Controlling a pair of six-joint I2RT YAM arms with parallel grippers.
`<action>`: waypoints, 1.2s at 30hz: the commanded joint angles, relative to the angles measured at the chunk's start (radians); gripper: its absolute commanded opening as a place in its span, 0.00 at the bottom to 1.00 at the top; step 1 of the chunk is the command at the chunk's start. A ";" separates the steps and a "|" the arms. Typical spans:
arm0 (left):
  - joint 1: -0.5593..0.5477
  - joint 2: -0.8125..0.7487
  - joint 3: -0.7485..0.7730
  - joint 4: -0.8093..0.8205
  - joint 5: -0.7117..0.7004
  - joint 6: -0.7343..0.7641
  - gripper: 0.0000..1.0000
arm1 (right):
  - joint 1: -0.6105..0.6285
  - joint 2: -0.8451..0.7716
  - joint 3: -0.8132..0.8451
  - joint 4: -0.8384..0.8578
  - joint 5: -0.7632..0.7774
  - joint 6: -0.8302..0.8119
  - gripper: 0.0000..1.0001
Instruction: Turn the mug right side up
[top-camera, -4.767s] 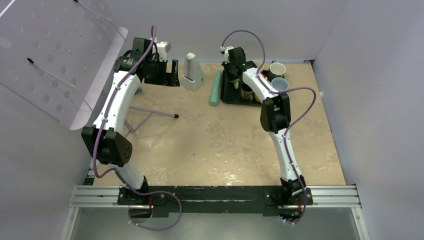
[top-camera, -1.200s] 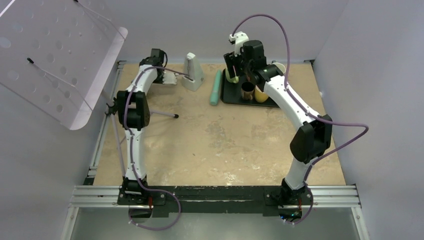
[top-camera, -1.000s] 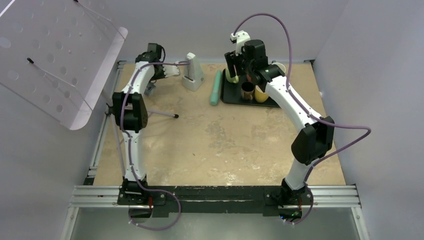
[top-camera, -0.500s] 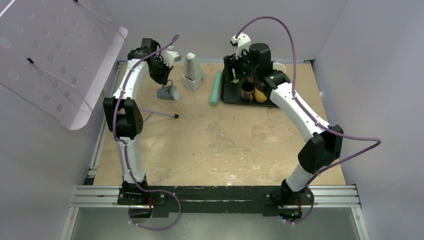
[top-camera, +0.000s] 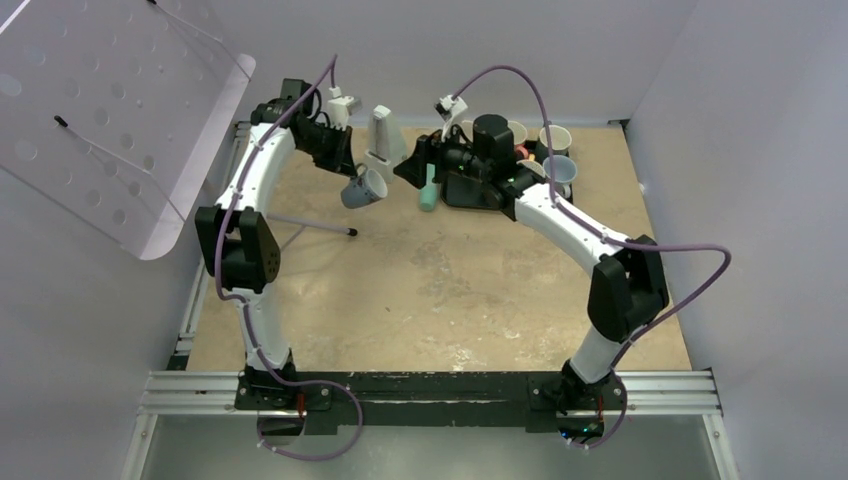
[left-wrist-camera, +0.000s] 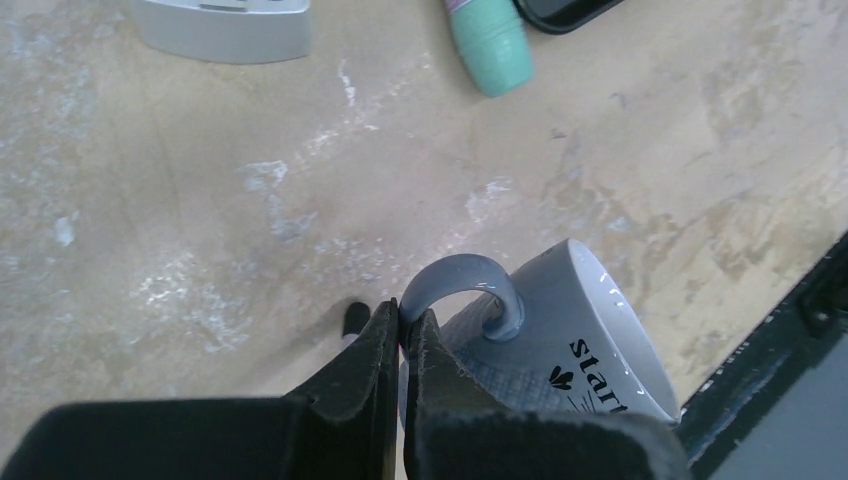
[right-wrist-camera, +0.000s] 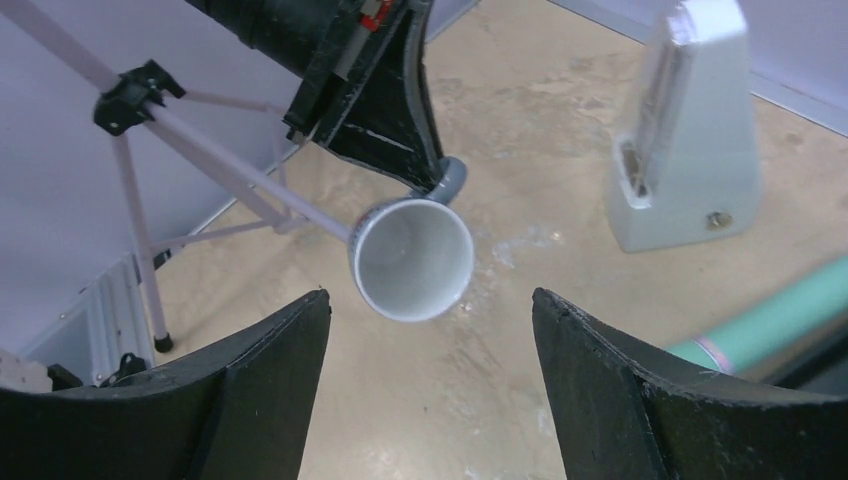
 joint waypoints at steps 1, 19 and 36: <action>-0.010 -0.063 0.028 -0.002 0.125 -0.109 0.00 | 0.054 0.014 0.061 0.127 -0.068 0.021 0.77; -0.015 -0.099 -0.009 0.023 0.178 -0.162 0.00 | 0.147 0.190 0.267 -0.196 0.006 -0.138 0.55; -0.018 -0.026 0.081 -0.098 -0.019 -0.064 0.94 | 0.165 0.180 0.368 -0.521 0.575 -0.376 0.00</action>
